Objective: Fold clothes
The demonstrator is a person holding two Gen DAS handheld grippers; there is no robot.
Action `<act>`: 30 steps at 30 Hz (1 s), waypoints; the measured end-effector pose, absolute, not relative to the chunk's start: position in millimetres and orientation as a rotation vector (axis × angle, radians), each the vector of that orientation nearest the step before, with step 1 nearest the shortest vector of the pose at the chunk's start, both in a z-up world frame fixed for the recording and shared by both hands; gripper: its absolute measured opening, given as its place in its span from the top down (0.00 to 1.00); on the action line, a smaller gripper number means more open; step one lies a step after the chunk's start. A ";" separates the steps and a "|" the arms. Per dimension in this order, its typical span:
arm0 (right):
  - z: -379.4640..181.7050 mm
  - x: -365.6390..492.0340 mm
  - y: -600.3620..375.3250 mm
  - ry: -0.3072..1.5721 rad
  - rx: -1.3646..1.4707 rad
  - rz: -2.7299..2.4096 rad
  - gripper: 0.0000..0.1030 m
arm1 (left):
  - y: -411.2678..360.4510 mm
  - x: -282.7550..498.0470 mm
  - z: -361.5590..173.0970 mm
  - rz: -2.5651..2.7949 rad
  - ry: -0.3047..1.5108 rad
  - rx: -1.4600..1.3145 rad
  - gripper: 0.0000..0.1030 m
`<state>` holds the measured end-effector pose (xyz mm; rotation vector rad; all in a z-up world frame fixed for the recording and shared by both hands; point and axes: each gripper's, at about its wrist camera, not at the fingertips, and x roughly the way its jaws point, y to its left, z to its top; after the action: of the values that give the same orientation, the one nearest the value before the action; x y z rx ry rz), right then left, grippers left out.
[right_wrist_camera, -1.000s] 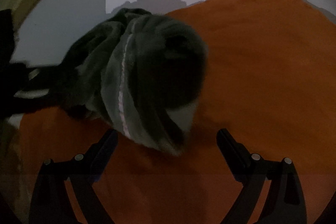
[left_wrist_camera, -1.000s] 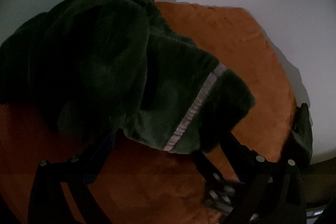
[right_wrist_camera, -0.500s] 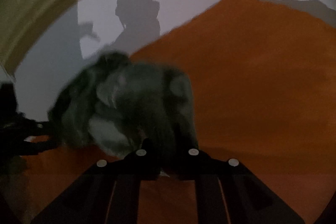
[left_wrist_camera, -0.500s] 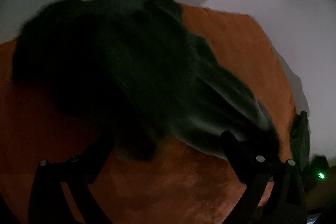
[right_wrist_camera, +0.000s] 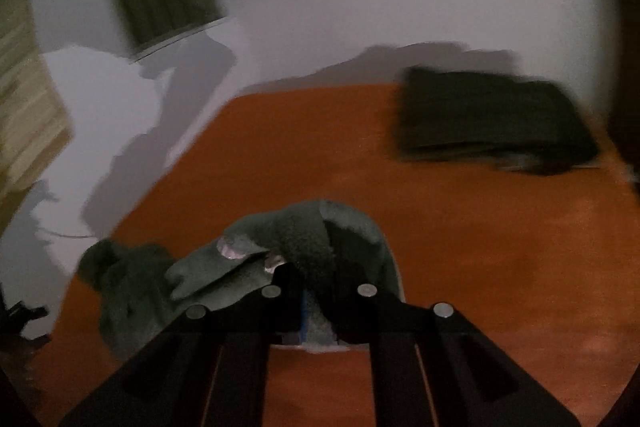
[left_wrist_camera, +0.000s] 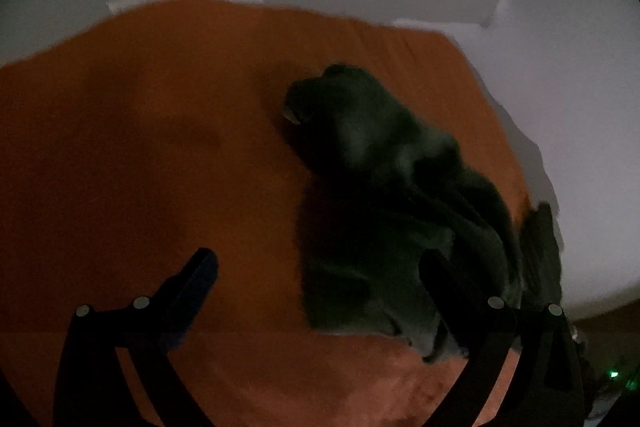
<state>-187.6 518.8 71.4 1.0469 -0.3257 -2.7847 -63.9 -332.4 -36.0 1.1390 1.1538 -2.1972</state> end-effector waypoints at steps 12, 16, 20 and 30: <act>133.9 -20.6 762.8 -0.194 1.159 -3.222 0.93 | -166.9 -141.4 -57.4 -2.434 0.950 1.681 0.02; 97.9 4.0 773.0 -0.158 1.361 -3.128 0.93 | -81.7 -164.7 -35.8 -2.593 0.604 1.869 0.02; 47.2 15.2 753.1 -0.277 1.510 -3.000 0.93 | 9.3 -174.3 -14.7 -2.692 0.317 2.058 0.02; 52.4 21.1 679.9 -0.149 1.458 -2.832 0.93 | 107.0 -247.1 -29.5 -2.541 0.426 2.286 0.02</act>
<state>21.1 679.9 52.4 1.4584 -0.1488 -2.8324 -247.1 107.0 -29.5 2.2857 0.4264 -2.5411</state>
